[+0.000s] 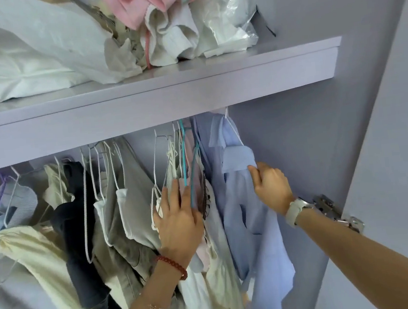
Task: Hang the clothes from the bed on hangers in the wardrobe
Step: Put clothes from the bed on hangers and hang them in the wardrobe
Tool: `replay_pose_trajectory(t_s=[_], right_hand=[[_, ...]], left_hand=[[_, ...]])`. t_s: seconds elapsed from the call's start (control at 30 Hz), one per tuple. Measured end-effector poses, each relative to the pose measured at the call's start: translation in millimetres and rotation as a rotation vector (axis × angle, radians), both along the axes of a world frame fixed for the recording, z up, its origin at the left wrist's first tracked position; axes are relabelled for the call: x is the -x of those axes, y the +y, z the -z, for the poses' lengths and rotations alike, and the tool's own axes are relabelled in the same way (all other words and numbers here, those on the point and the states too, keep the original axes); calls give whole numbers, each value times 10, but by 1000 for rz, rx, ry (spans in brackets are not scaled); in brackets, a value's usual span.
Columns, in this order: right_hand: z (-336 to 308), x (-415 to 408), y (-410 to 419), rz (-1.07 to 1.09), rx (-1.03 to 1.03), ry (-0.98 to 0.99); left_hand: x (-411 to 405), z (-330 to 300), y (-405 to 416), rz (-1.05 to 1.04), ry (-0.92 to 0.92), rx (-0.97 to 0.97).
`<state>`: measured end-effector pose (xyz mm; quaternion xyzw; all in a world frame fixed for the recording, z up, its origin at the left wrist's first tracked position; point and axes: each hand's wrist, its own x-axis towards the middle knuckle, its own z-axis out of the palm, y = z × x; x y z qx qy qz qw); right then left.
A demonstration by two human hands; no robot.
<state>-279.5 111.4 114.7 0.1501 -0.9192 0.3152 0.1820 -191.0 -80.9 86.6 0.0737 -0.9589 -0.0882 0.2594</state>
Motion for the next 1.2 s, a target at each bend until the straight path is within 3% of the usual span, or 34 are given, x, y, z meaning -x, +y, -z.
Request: replay_pose_trajectory(t_s=[0.2,0.37,0.5,0.57,0.73,0.93,1.03,1.1,1.2], right_hand=[[545,-772,772,73,-217,270],[605,-1545,1439,53,-414,432],[572,-2164,1933,95,-527,345],[605,-2530,2131,152,-522,272],[702,-3479,2310,525,-266,218],[938,-4625,2071,528,-214,74],[1039,-5094,2133,872,-15,166],[1033,-5356,2260,1011,-99,143],[1050,-5743,2374,1031,-277,-12]], left_hand=[[7,-76,378,281,280,-5],[-40,142,846,524,155,-95],[-121,339,1163,825,96,-140],[-254,413,1339,995,-18,-228],[-877,787,1897,1235,-254,-492],[-1605,992,2525,1364,-216,-653],[-1974,1072,2759,1544,-290,-680],[-2187,1083,2931,1621,-347,-701],[-2464,1031,3220,1706,-413,-734]])
